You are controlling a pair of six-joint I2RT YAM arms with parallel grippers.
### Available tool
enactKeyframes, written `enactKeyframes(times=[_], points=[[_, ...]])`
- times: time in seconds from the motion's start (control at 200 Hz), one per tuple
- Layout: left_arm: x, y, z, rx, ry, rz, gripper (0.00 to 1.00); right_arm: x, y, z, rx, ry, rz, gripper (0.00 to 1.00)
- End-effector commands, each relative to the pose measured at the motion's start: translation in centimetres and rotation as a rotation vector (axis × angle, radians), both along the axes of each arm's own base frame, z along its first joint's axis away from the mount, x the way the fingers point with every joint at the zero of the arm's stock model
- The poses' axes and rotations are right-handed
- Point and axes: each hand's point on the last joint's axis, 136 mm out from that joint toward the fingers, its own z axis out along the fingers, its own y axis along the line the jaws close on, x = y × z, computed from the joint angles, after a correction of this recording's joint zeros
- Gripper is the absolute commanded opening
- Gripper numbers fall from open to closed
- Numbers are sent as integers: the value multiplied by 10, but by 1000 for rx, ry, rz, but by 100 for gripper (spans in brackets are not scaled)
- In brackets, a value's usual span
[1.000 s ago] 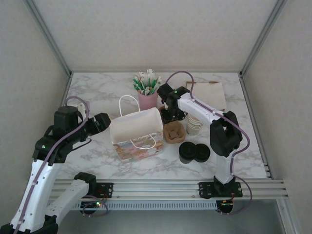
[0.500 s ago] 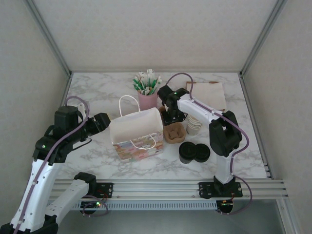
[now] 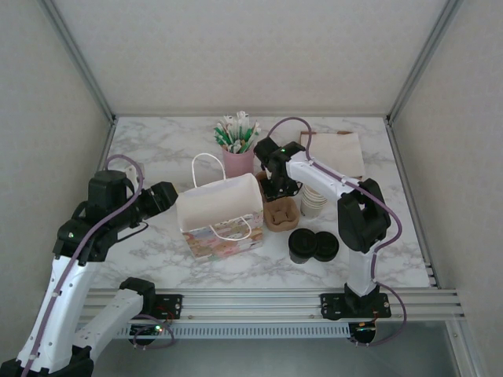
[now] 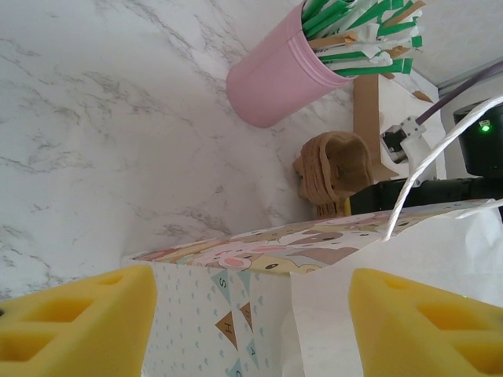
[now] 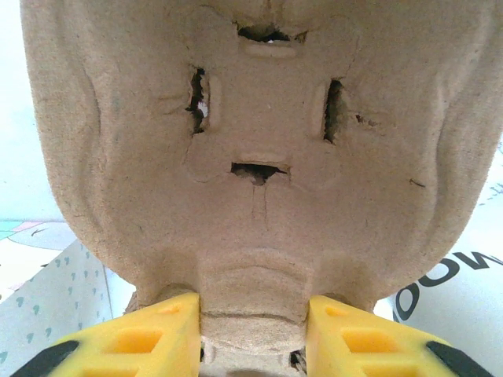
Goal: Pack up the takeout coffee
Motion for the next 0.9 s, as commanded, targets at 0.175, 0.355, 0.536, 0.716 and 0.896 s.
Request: enactKeyframes(times=[0.175,0.355,0.536,0.716,0.896], points=[[-4,4,-4,20,20,17,66,-5,6,25,69,-47,20,37],[-4,4,-5,19,22,19,66,-4,1,19,43,-49,7,39],[-5,3,-5,15,24,18,66,1,2,10,46,-44,-6,41],[-6,3,-5,13,24,18,66,3,3,7,62,-44,-13,45],[-5,2,-5,10,25,19,66,3,1,0,59,-32,-16,48]])
